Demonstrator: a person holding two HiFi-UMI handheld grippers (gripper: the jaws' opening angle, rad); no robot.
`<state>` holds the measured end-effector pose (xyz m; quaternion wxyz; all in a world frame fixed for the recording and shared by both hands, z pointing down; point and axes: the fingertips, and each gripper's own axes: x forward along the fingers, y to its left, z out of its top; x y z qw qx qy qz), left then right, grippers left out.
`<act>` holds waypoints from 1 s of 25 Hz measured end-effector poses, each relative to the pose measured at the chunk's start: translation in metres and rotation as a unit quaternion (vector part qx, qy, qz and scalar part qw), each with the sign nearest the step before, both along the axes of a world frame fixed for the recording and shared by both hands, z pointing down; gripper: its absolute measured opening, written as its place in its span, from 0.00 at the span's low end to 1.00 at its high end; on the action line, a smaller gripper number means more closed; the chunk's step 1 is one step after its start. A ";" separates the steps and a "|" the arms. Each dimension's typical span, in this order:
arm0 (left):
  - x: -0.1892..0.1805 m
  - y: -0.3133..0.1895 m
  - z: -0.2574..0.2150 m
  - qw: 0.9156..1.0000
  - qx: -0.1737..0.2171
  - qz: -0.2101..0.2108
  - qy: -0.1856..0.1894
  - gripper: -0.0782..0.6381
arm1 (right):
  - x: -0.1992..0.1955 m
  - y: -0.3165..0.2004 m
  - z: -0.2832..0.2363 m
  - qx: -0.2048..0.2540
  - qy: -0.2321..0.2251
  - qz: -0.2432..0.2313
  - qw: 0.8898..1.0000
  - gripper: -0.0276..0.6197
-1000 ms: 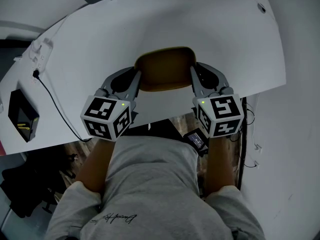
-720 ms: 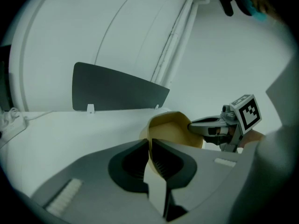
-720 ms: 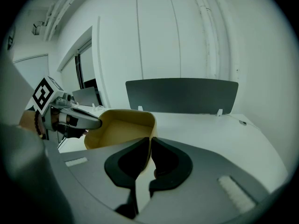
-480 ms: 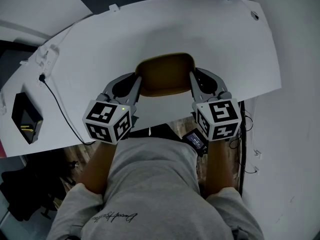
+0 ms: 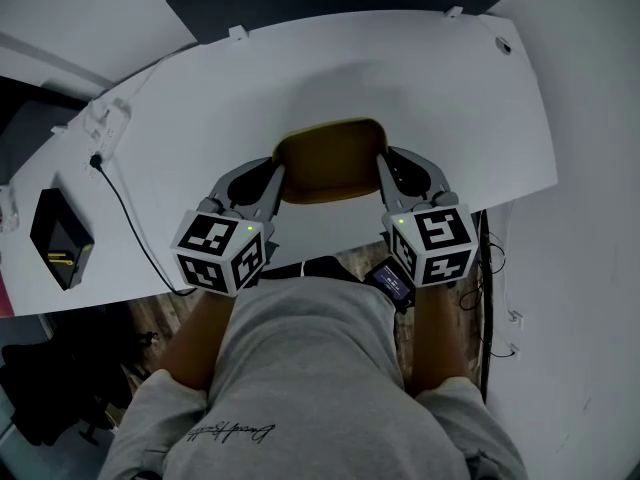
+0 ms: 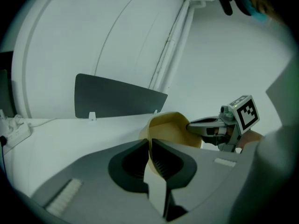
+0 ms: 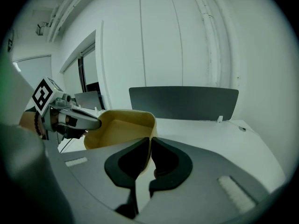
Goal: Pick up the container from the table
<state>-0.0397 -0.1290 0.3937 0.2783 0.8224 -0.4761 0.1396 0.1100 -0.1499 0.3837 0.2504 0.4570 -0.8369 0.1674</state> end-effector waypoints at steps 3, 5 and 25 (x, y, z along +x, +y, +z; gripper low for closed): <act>-0.003 0.002 -0.005 1.000 0.002 -0.001 0.002 0.14 | -0.002 0.002 -0.006 0.003 0.000 0.000 1.000 0.09; -0.004 0.003 -0.008 1.000 0.005 -0.002 0.003 0.14 | -0.004 0.003 -0.010 0.006 -0.001 -0.001 1.000 0.09; -0.025 0.020 -0.026 1.000 0.013 -0.024 0.001 0.14 | -0.024 0.018 -0.024 0.019 -0.014 -0.011 1.000 0.09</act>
